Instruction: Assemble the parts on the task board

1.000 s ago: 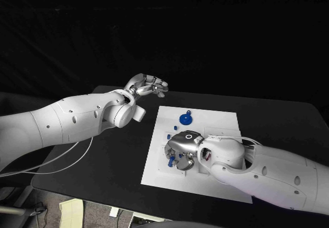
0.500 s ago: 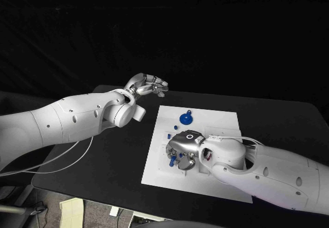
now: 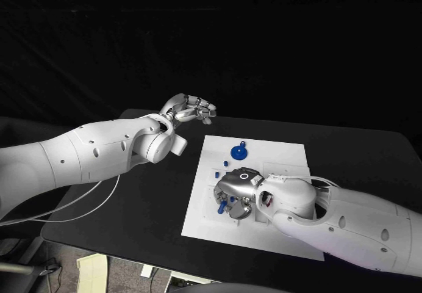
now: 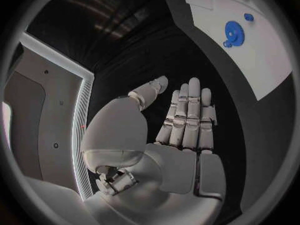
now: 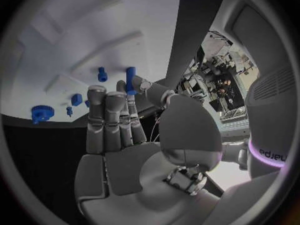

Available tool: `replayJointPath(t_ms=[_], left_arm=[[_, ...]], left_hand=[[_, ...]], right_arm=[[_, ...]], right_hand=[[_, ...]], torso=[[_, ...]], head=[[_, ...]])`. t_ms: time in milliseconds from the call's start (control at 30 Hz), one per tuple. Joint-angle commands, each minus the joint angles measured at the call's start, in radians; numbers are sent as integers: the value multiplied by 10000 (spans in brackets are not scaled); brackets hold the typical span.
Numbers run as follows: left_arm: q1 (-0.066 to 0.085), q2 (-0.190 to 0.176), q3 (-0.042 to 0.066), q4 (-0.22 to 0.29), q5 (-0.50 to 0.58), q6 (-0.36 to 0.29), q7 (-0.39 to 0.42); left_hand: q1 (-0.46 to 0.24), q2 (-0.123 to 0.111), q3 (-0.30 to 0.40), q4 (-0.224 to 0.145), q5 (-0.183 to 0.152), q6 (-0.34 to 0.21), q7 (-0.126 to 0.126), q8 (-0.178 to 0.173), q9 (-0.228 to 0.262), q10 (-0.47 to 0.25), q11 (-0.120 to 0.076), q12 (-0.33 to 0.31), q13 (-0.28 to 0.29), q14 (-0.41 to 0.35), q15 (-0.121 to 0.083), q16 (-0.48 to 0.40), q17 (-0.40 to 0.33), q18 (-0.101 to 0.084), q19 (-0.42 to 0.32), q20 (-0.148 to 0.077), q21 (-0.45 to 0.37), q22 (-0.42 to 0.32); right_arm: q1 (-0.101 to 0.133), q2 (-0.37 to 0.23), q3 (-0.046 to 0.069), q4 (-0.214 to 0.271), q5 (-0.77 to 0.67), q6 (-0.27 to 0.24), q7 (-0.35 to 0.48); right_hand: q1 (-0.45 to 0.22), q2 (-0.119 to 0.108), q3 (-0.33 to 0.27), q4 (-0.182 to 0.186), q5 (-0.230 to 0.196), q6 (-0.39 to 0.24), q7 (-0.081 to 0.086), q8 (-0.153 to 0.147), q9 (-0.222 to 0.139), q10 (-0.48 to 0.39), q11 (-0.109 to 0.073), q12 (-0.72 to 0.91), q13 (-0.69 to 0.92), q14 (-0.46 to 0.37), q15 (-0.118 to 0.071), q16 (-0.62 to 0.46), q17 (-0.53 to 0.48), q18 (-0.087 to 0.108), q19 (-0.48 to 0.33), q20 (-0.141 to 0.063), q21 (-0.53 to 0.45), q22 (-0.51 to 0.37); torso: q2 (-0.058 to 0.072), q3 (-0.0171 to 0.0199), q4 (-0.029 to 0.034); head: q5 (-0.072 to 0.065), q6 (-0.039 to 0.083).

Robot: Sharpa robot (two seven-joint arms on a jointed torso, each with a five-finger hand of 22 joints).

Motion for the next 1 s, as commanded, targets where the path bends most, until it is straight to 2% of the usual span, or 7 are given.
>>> replayJointPath(t_ms=[33,267,433,667,1000], left_arm=[[18,13,8,13,52,74,79],[18,27,8,9,52,78,73],[18,34,8,13,52,78,70],[18,29,8,23,52,78,68],[18,31,8,15,52,81,60]], left_hand=[[-6,131,-5,10,27,-70,-17,36,-15,-74,-6,38,-9,55,15,-48,11,-30,80,20,-64,11],[-4,131,-4,9,27,-71,-17,37,-16,-75,-6,38,-10,57,15,-53,18,-30,83,20,-67,13],[-3,131,-4,8,27,-71,-17,38,-16,-76,-6,38,-10,58,14,-57,23,-30,84,19,-69,15],[-14,134,-8,16,27,-78,-14,37,-18,-80,-3,37,-12,60,15,-64,35,-31,90,20,-74,18],[-18,131,-10,17,29,-88,-11,33,-22,-85,-2,35,-14,63,14,-73,47,-31,94,19,-80,21]], right_arm=[[-8,28,-2,24,-365,255,-61],[-8,171,-11,37,-382,448,-18],[-24,216,-79,35,-82,691,132],[-99,251,-100,-107,65,793,170],[-118,237,-106,-209,310,476,235]], right_hand=[[-21,70,-11,-54,24,52,0,29,15,201,51,23,16,-7,-47,42,-15,617,25,-49,52,175],[-30,64,-10,-64,24,56,-1,29,17,204,51,21,21,-6,-47,44,-16,617,24,-48,54,176],[-38,64,-9,-68,24,59,-2,30,18,208,50,21,24,-7,-48,43,-17,617,23,-47,54,176],[-56,77,-6,-78,25,60,-1,26,19,210,51,17,31,-14,-48,39,-21,617,16,-45,52,175],[-128,77,16,-86,50,39,13,-5,9,185,63,-15,43,-33,-36,23,-37,617,-6,-29,38,166]], torso=[[1,2,-5],[-3,-2,-6],[-2,-3,3],[2,-3,3],[-2,-5,-2]], head=[[3,-6],[-1,-18],[-31,-30],[-65,-19],[-19,-60]])
